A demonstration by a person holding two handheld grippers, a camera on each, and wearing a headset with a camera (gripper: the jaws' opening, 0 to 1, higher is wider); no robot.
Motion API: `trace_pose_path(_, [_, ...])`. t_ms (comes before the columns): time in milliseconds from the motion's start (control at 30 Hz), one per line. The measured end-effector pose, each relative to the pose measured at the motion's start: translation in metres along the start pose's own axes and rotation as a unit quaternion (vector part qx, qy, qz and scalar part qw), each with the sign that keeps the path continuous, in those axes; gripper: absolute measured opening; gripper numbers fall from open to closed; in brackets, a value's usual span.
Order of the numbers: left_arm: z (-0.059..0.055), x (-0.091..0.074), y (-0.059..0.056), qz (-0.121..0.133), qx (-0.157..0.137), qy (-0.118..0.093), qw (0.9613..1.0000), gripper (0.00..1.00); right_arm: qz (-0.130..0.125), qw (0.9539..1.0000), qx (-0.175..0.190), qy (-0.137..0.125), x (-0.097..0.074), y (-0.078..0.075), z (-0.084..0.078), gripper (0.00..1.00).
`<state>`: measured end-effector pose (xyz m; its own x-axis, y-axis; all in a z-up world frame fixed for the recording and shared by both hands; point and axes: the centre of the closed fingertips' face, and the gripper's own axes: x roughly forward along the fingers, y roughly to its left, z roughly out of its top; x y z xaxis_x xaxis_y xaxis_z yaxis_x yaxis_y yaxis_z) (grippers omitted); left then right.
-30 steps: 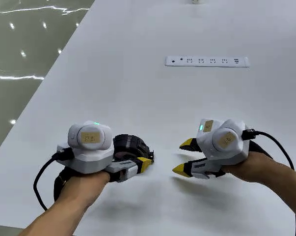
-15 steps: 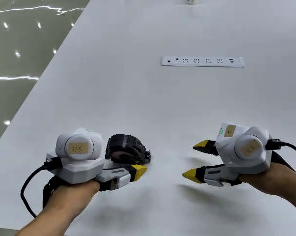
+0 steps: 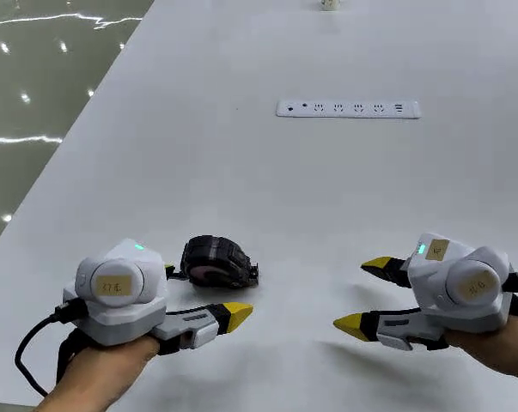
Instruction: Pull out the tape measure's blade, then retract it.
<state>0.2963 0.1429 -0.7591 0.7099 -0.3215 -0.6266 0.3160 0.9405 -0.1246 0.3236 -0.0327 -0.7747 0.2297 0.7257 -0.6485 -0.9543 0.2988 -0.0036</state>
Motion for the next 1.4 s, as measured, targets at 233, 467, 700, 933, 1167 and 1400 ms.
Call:
trace_pose_path(233, [0.000,-0.005,-0.005,-0.009,0.012,-0.015,0.9998,0.79,-0.011,0.9997,0.019,-0.014,-0.009,0.002,-0.004,0.59])
trace_pose_path(467, [-0.002,-0.009,-0.010,-0.022,0.018,-0.028,0.9992,0.82,-0.022,0.9989,0.033,-0.026,-0.018,0.005,-0.008,0.64])
trace_pose_path(700, [-0.002,-0.015,-0.012,-0.020,0.033,-0.036,0.9986,0.84,-0.034,0.9975,0.052,-0.032,-0.026,0.005,-0.016,0.75])
trace_pose_path(933, [0.002,-0.022,-0.016,-0.023,0.043,-0.046,0.9977,0.86,-0.044,0.9961,0.063,-0.044,-0.036,0.007,-0.017,0.77])
trace_pose_path(1167, [0.005,-0.027,-0.021,-0.030,0.061,-0.055,0.9961,0.88,-0.052,0.9949,0.067,-0.054,-0.043,0.012,-0.018,0.82])
trace_pose_path(1400, [0.004,-0.032,-0.022,-0.031,0.061,-0.058,0.9959,0.90,-0.061,0.9934,0.073,-0.064,-0.049,0.014,-0.016,0.86])
